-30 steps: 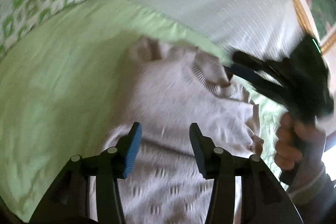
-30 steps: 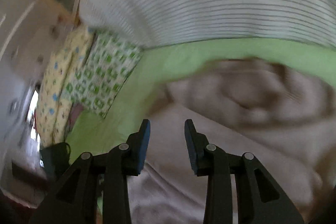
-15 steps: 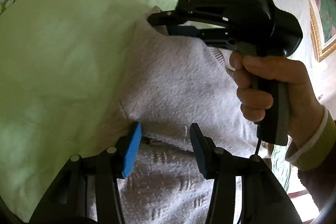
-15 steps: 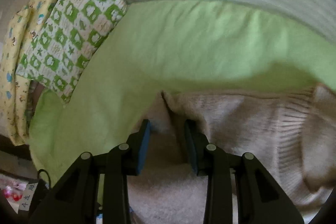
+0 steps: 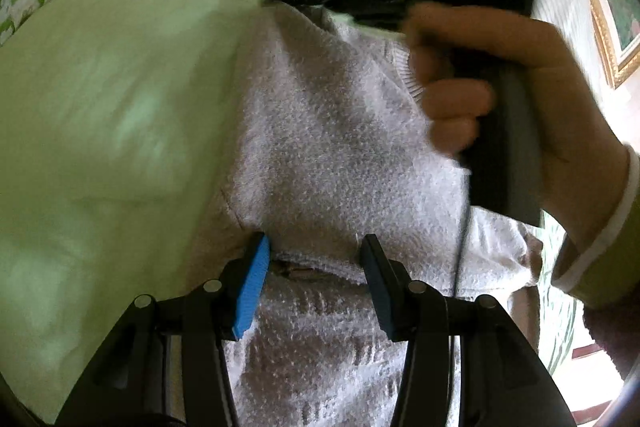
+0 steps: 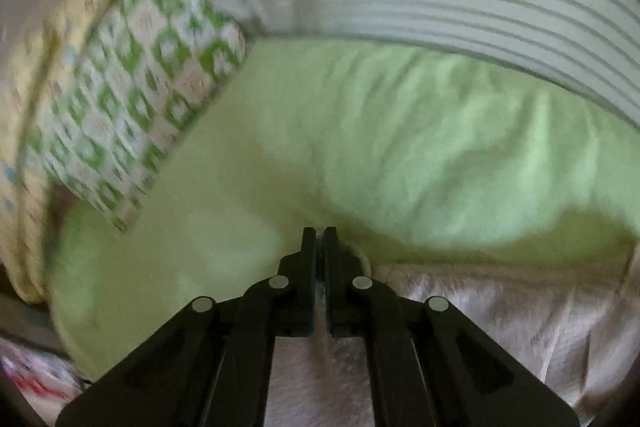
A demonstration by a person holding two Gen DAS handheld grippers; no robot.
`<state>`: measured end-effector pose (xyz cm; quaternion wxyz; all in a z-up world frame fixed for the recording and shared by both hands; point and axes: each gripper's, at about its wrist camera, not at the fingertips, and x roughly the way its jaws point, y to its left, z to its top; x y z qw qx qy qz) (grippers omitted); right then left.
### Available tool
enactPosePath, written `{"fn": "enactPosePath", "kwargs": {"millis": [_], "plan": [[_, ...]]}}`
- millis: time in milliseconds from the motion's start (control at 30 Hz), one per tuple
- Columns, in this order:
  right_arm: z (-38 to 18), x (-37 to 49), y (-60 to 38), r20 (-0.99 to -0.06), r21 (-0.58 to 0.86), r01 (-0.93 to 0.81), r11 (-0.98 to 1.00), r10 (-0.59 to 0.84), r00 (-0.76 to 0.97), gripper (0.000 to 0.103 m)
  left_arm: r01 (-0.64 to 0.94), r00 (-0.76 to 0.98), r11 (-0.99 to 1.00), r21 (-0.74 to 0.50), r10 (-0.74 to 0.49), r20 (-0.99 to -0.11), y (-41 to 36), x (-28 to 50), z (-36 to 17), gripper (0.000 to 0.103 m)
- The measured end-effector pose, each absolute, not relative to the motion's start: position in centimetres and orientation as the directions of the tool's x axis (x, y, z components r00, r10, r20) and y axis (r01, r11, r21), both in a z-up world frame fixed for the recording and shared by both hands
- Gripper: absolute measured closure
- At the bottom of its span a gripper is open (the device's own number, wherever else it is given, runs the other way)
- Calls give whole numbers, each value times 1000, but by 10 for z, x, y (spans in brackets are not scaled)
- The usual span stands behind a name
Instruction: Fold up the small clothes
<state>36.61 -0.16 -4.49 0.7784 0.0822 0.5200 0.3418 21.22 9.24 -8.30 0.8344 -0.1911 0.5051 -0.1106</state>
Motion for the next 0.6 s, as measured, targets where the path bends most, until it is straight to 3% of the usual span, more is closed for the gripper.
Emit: {"fn": "enactPosePath", "kwargs": {"millis": [133,300,367,500,600], "plan": [[-9,345,-53,-674,534,-407,741,664,324,90,-17,459,896,-444,-388,-799,90,211,-82,55],[-5,282,-124,-626,604,-367,708,706,332,90,-30,451,908,-417,-360,-817,87,215,-86,55],[-23,255,-156,-687,564,-317,762,646,332,90,-32,445,916,-400,-345,-826,84,215,-87,55],[-70,230,-235,-856,353,-71,933,352,377,90,-28,441,931,-364,-315,-840,77,217,-86,55],[-67,214,-296,-840,360,106,927,272,469,90,-31,433,941,-338,-292,-852,75,213,-83,54]]}}
